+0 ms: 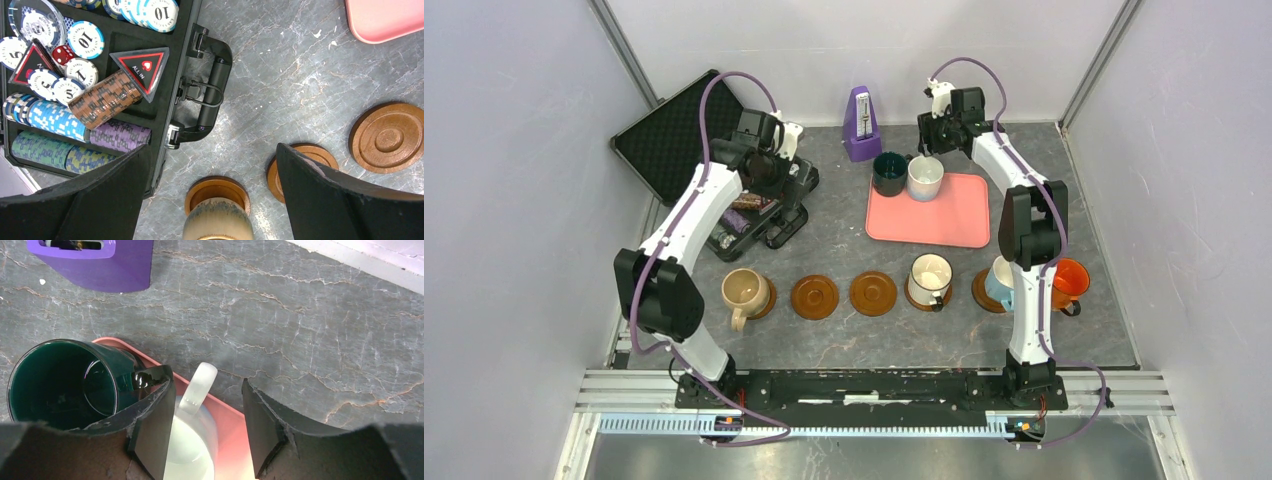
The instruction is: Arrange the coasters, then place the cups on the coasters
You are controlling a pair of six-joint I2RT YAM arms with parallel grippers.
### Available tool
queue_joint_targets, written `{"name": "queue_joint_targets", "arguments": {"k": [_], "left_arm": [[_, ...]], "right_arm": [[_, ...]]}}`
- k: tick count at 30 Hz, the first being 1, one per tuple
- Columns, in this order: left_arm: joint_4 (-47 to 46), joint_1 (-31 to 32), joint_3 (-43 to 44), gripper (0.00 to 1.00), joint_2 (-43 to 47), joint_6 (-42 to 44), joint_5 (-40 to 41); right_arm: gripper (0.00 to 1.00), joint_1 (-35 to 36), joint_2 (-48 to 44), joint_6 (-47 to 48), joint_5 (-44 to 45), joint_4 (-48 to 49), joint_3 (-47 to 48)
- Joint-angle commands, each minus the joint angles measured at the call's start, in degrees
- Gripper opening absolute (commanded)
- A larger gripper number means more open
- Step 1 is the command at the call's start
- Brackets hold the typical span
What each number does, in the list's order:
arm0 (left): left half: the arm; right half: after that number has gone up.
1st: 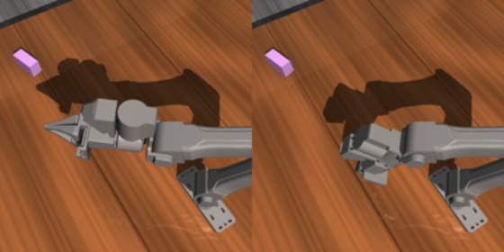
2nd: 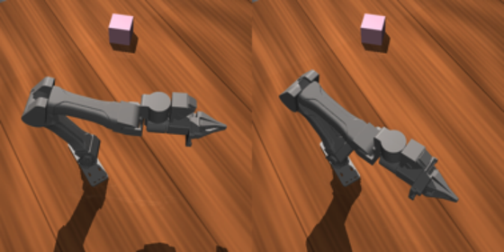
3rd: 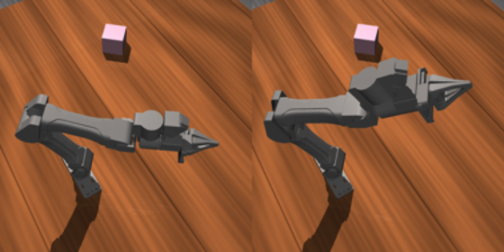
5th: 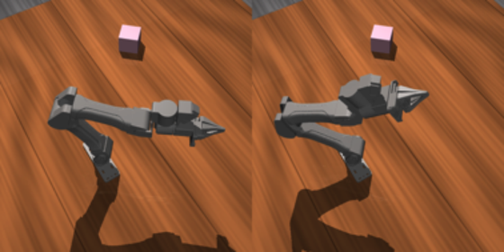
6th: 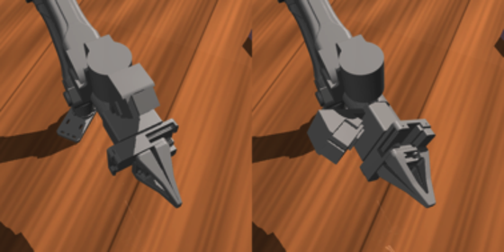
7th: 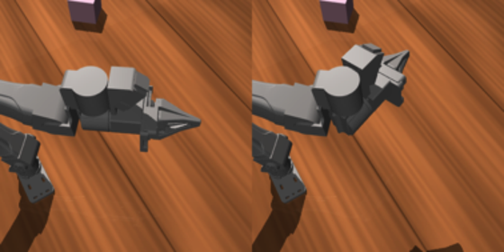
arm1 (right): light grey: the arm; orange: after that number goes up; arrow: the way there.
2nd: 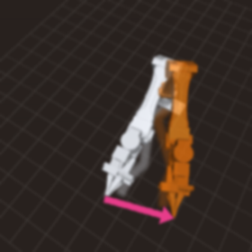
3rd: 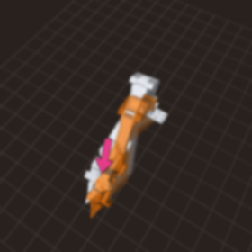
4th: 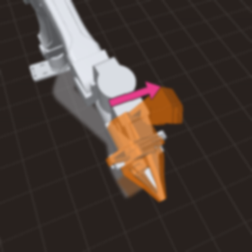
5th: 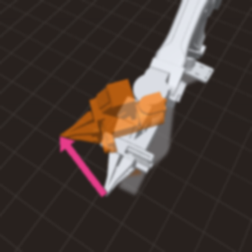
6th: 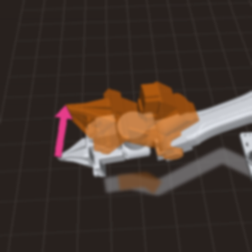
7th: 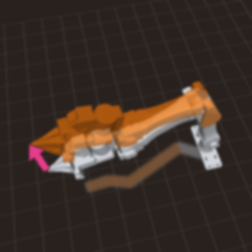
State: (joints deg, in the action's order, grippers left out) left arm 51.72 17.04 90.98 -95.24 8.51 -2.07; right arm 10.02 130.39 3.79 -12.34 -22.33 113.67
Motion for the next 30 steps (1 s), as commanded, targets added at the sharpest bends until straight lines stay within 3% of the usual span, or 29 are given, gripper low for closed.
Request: {"name": "queue_joint_targets", "arguments": {"k": [1,8,16,25,30], "left_arm": [[-0.64,-0.52,2.80,1.00,-0.49,0.78,-1.19],[-0.66,-0.78,2.89,1.00,-0.62,0.64,-1.67],[-0.65,-1.13,2.46,1.00,0.01,0.74,-1.87],[-0.66,-1.41,1.95,1.00,0.59,0.47,-2.15],[-0.66,-1.48,1.85,1.00,0.68,0.58,-2.33]], "right_arm": [[0.58,0.21,0.73,0.16,0.80,-1.45,1.47],[0.55,0.24,1.35,1.16,1.26,-3.10,1.20],[0.40,0.17,0.44,2.63,1.29,-5.01,1.06],[0.40,0.04,-0.65,3.14,-1.56,-7.78,-0.88],[0.33,0.08,-0.65,5.67,-6.16,-10.30,-1.14]]}}
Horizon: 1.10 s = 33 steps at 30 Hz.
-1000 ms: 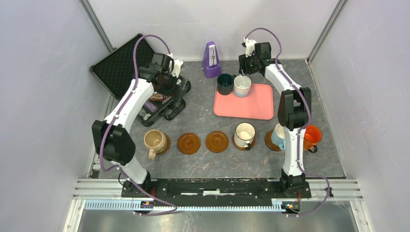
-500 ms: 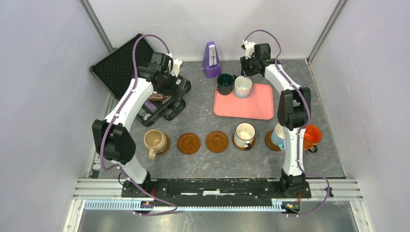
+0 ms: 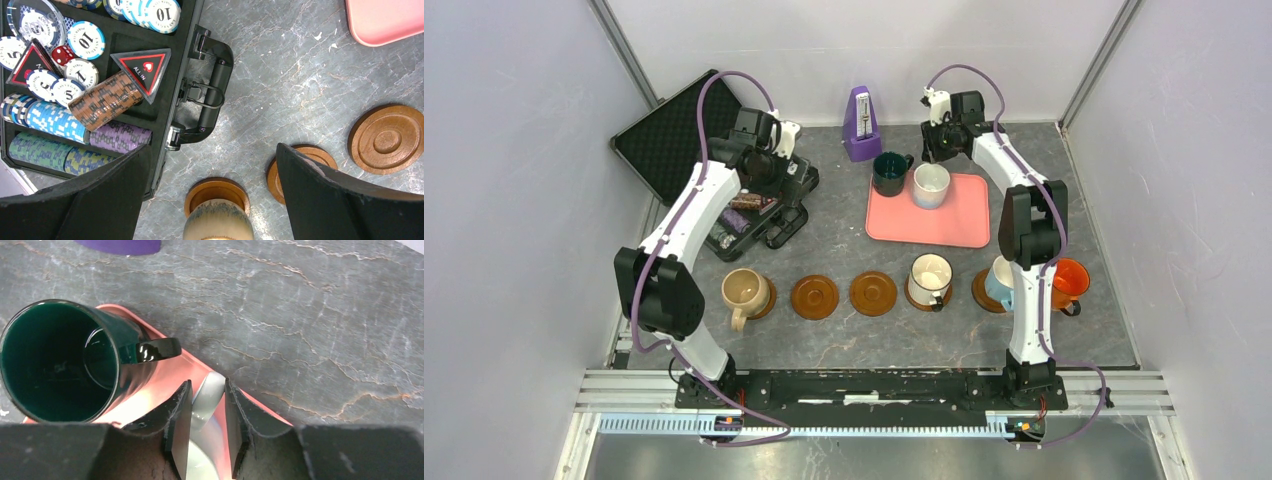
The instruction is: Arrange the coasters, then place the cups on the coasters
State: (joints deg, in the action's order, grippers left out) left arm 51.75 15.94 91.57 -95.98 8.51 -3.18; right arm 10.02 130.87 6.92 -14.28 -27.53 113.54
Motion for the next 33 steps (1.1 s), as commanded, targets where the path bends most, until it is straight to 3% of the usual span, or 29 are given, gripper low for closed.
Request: {"name": "queue_joint_targets", "arguments": {"k": [1,14,20,30,33], "left_arm": [[-0.68,-0.39,1.17,1.00,1.56,0.55,-1.32],[-0.68,-0.92,0.38,1.00,2.38,0.94,-2.77],[-1.21,-0.92,0.70,1.00,2.09,1.39,-5.65],[-3.08,-0.84,3.13,1.00,-0.54,2.75,-16.19],[-6.57,-0.53,2.57,1.00,-0.82,2.38,-19.31]], "right_arm": [[0.32,0.09,-1.35,3.08,-4.80,-5.69,-1.19],[0.28,0.17,-9.69,13.32,-13.83,-10.35,-13.06],[0.40,1.68,-12.49,23.40,-17.52,-11.99,-16.11],[0.50,5.25,-14.30,37.76,-21.90,-20.88,-14.56],[0.61,5.23,-14.99,40.73,-23.83,-25.37,-13.09]]}}
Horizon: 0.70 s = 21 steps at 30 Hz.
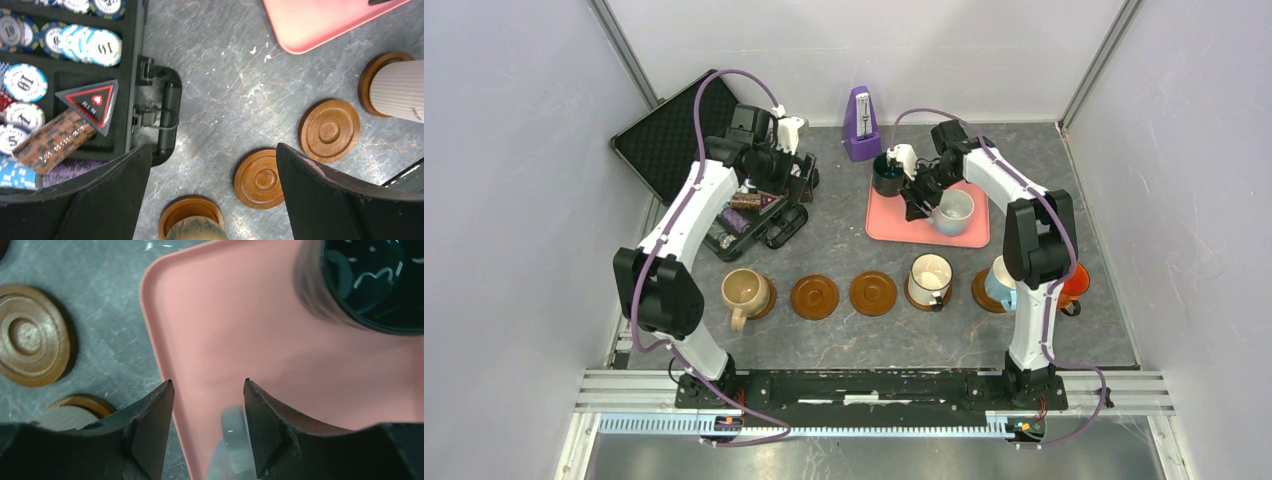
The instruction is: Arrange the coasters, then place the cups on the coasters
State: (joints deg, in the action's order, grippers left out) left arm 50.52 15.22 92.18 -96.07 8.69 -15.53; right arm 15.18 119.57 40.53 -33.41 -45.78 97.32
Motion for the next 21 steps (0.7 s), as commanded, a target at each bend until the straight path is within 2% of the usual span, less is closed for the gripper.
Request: {"name": "queue_joint_targets", "arguments": {"k": [1,4,9,15,18,21], "left_arm": [[-6.32,0.69,2.06,1.00,-0.91,2.21,-7.29],[-9.10,2.70,2.55,1.00,-1.63,3.70,-7.96],[-7.91,7.66,7.52,1.00,-6.40,11.32,-7.43],[4.67,14.08,28.59,1.00,-21.18,23.59,-8.66],[8.77,17.11,38.61,1.00,-29.03,28.88,-7.19],[7.68,20.33,42.53,1.00,-33.90,31.63,-5.09]], "right_arm": [[0.67,-0.17,-4.24,6.89,-4.75,-7.31,3.23],[0.83,-3.21,-7.22,-0.81,-6.01,-1.80,2.61],[0.97,-9.81,-10.70,-12.79,-8.14,7.14,4.71],[0.98,-19.33,-18.11,-28.11,-7.95,21.26,-4.31],[0.98,-22.96,-19.84,-29.83,-5.44,21.76,-7.23],[0.98,-25.84,-20.89,-29.49,-4.29,20.48,-9.72]]}}
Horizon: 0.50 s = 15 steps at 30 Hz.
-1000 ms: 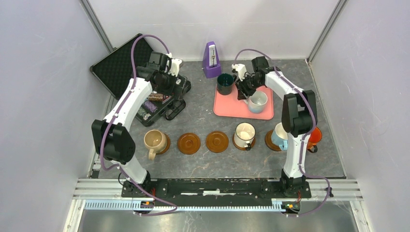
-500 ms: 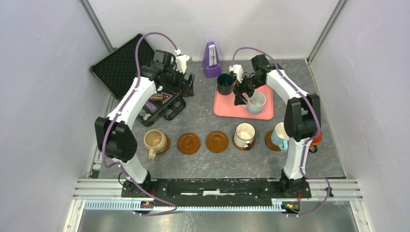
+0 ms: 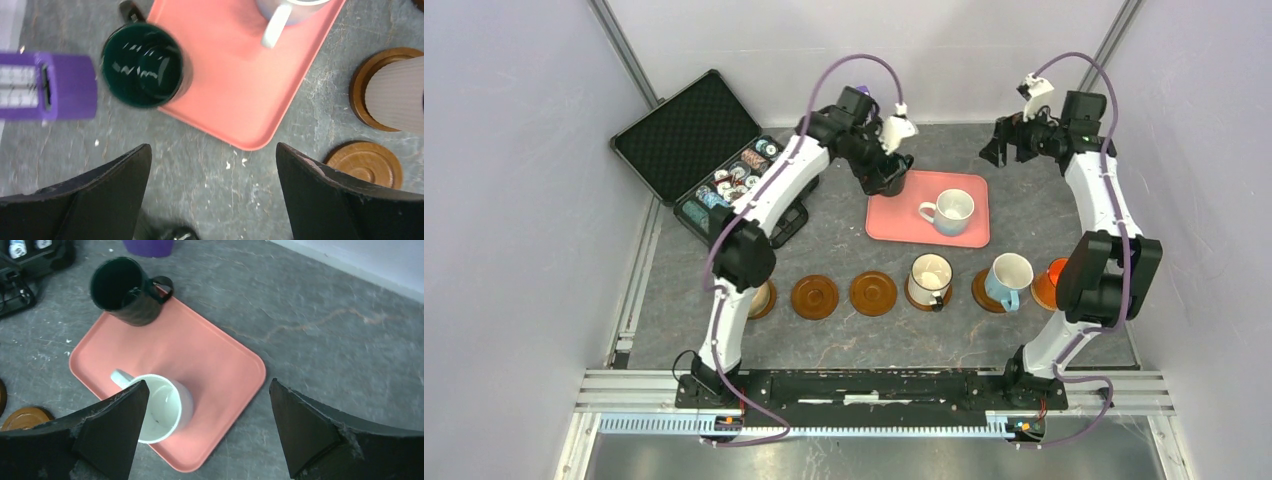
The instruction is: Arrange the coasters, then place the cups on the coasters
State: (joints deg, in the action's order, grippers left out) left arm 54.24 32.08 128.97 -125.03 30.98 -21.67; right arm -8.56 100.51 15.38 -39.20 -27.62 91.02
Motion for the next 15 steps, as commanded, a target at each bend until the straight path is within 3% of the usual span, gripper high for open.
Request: {"name": "queue_joint_targets", "arguments": {"k": [1,7,15], "left_arm": [[2.46,4.35,5.85,1.00,-6.21,8.85,1.40],[-6.32,7.65,6.86,0.95,-12.27,8.11,1.83],[-12.16,11.89,9.88,0.95,-18.53,10.65,4.29]], "right_arm": [[0.98,-3.06,-2.29,-4.54,1.25,2.30,-4.44],[0.98,-6.36,-5.30,-5.65,0.97,4.30,-10.63],[0.98,-7.92,-4.92,-6.40,0.28,4.72,-10.83]]}}
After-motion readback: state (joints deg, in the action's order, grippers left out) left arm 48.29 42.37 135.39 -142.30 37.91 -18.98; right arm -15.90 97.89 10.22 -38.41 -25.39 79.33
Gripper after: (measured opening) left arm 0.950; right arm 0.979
